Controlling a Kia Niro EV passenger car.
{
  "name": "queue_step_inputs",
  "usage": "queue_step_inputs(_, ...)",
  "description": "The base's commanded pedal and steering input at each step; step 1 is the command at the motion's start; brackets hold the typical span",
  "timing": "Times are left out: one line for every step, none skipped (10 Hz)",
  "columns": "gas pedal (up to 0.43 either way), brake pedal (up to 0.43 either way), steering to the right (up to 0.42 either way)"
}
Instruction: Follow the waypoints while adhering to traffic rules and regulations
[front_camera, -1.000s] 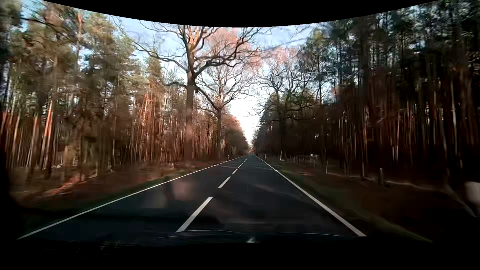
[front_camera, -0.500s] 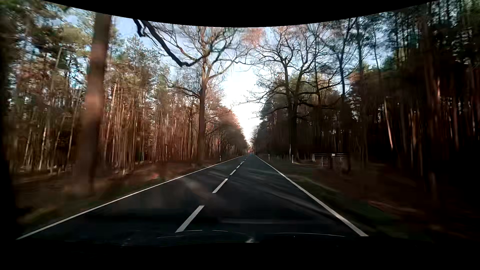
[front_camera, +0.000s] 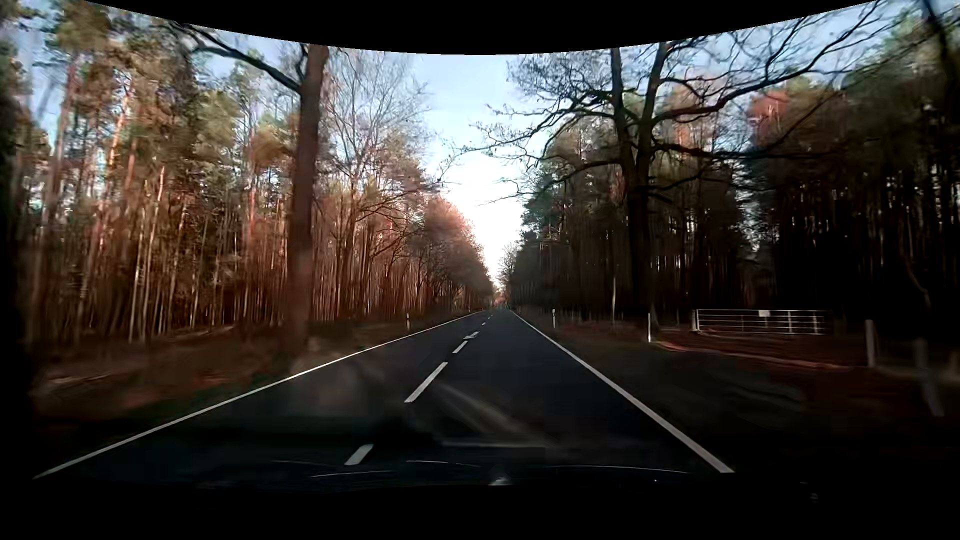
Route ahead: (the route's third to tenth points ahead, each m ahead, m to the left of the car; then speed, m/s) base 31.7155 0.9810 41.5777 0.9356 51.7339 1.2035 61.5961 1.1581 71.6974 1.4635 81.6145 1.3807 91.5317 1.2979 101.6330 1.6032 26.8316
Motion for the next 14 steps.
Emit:
queue_step_inputs(0.260,0.000,0.000)
queue_step_inputs(0.260,0.000,-0.001)
queue_step_inputs(0.260,0.000,-0.001)
queue_step_inputs(0.260,0.000,-0.001)
queue_step_inputs(0.260,0.000,-0.001)
queue_step_inputs(0.260,0.000,-0.001)
queue_step_inputs(0.260,0.000,-0.001)
queue_step_inputs(0.260,0.000,-0.001)
queue_step_inputs(0.260,0.000,-0.001)
queue_step_inputs(0.248,0.000,-0.002)
queue_step_inputs(0.248,0.000,-0.002)
queue_step_inputs(0.248,0.000,-0.002)
queue_step_inputs(0.248,0.000,-0.003)
queue_step_inputs(0.248,0.000,-0.003)
